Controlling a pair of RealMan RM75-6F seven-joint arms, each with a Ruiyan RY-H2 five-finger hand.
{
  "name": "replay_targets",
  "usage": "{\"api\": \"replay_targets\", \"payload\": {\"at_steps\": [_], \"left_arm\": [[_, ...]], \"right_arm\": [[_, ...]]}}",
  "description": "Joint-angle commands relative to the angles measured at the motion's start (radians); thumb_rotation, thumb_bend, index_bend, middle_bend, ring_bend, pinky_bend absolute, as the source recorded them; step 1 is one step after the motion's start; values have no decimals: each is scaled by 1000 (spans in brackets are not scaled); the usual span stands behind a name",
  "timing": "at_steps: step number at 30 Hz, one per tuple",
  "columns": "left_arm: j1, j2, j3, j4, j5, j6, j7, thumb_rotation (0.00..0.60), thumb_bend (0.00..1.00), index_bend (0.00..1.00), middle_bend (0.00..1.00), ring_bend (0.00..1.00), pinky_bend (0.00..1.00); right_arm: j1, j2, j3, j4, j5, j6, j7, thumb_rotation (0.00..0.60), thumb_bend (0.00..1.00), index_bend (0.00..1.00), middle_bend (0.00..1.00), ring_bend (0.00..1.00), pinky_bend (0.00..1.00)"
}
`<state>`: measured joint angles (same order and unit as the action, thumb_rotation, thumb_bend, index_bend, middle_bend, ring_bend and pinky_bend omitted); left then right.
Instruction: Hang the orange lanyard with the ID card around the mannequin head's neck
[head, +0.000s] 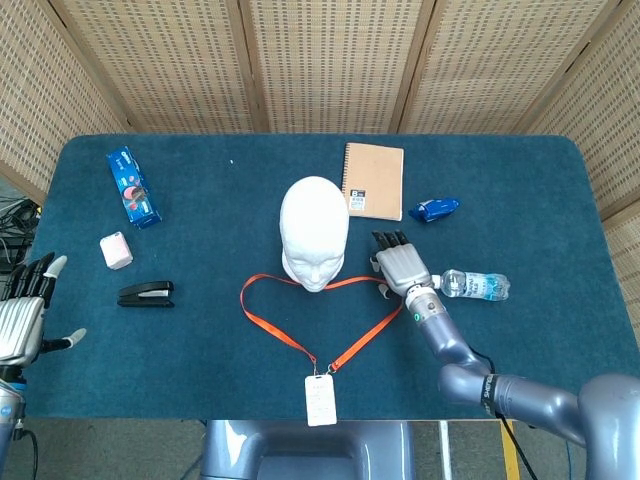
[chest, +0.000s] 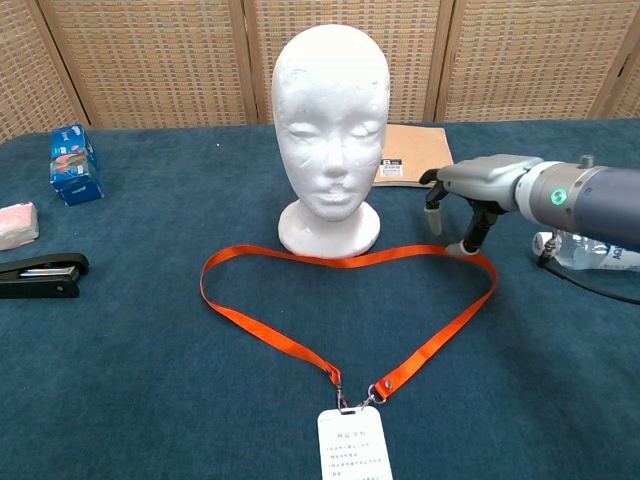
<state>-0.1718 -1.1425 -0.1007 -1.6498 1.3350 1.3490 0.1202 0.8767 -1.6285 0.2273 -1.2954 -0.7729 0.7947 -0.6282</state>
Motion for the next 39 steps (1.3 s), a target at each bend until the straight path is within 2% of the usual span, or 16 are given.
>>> {"api": "replay_targets", "payload": {"at_steps": [1, 13, 23, 30, 39], "left_arm": [[-2, -1, 0, 2, -2, -2, 0, 600, 0, 0, 0, 0, 0], [-2, -1, 5, 3, -3, 0, -4, 600, 0, 0, 0, 0, 0], [-2, 0, 6, 4, -3, 3, -8, 600, 0, 0, 0, 0, 0], [-6, -3, 8, 8, -4, -5, -6, 600, 0, 0, 0, 0, 0], [-24, -15, 15, 12, 13, -28, -9, 600, 0, 0, 0, 0, 0]], "right_arm": [[13, -18, -10, 16, 17, 3, -11, 600, 520, 480, 0, 0, 0], [33, -51, -42, 68, 38, 16, -16, 600, 547, 507, 0, 0, 0], [37, -73, -60, 100, 28, 18, -11, 600, 622, 564, 0, 0, 0], [33, -87, -72, 125, -20, 33, 8, 600, 648, 641, 0, 0, 0], [5, -71, -82, 116, -105, 55, 81, 600, 666, 661, 0, 0, 0]]}}
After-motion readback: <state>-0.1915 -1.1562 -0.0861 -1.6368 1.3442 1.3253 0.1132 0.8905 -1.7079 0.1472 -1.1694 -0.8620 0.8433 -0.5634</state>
